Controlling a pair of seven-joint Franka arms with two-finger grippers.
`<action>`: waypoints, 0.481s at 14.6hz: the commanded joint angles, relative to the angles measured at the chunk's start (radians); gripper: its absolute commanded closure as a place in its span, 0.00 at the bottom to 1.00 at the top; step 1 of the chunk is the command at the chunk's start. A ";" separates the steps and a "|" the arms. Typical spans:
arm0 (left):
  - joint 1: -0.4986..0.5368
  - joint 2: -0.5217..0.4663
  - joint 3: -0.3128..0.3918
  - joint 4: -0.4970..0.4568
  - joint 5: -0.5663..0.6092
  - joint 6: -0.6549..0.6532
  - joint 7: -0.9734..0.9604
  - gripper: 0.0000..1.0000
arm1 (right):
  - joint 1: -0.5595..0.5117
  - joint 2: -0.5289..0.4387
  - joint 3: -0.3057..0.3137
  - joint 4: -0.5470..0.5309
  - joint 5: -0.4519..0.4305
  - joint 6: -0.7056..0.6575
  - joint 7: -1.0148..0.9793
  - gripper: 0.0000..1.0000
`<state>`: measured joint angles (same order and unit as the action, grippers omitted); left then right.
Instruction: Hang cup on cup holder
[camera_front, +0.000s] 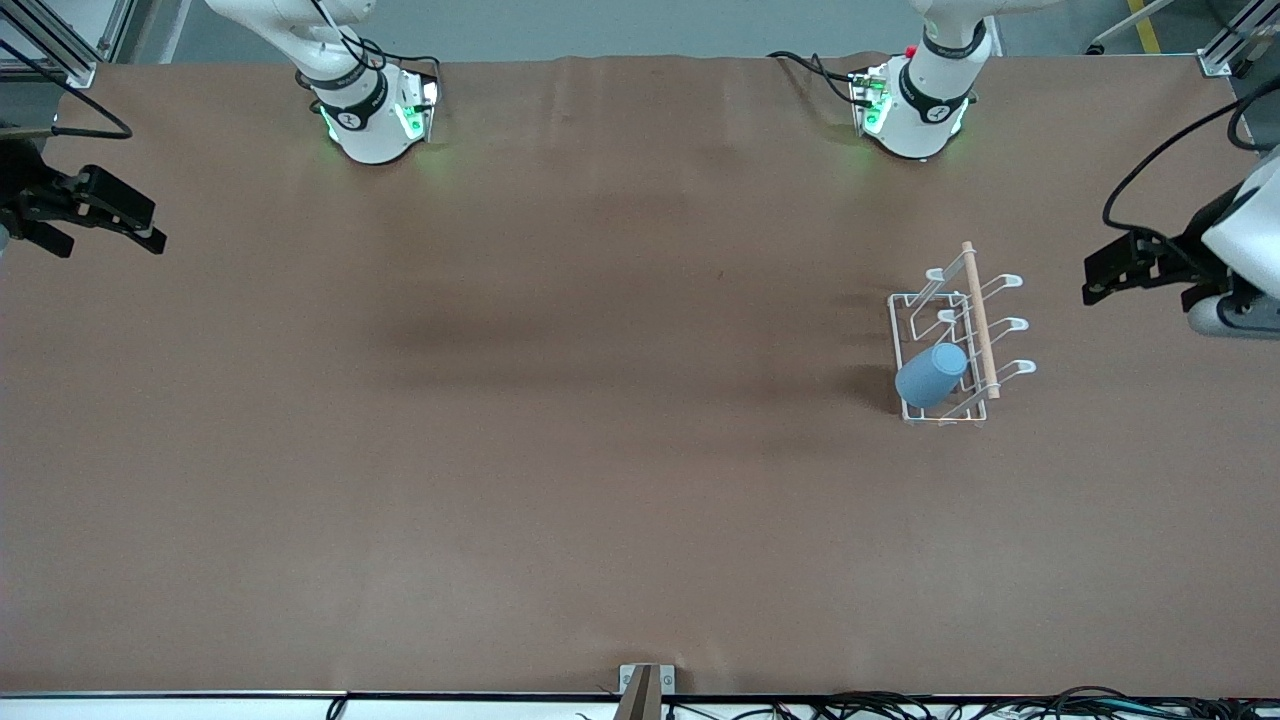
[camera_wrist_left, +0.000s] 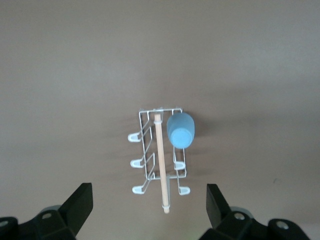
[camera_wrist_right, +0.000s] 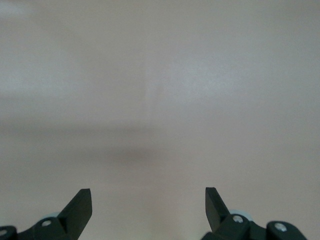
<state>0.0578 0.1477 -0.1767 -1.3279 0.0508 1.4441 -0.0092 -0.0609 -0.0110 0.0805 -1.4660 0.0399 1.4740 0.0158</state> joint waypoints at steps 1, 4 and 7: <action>-0.029 -0.167 0.023 -0.225 -0.015 0.103 -0.069 0.00 | -0.011 -0.003 0.008 -0.004 -0.008 -0.003 -0.005 0.00; -0.032 -0.255 0.023 -0.342 -0.022 0.165 -0.112 0.00 | -0.013 -0.003 0.008 -0.004 -0.008 -0.003 -0.005 0.00; -0.030 -0.264 0.023 -0.347 -0.029 0.154 -0.130 0.00 | -0.016 -0.003 0.008 -0.005 -0.008 -0.004 -0.007 0.00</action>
<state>0.0277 -0.0825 -0.1641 -1.6322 0.0446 1.5752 -0.1225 -0.0620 -0.0108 0.0805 -1.4661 0.0399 1.4737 0.0158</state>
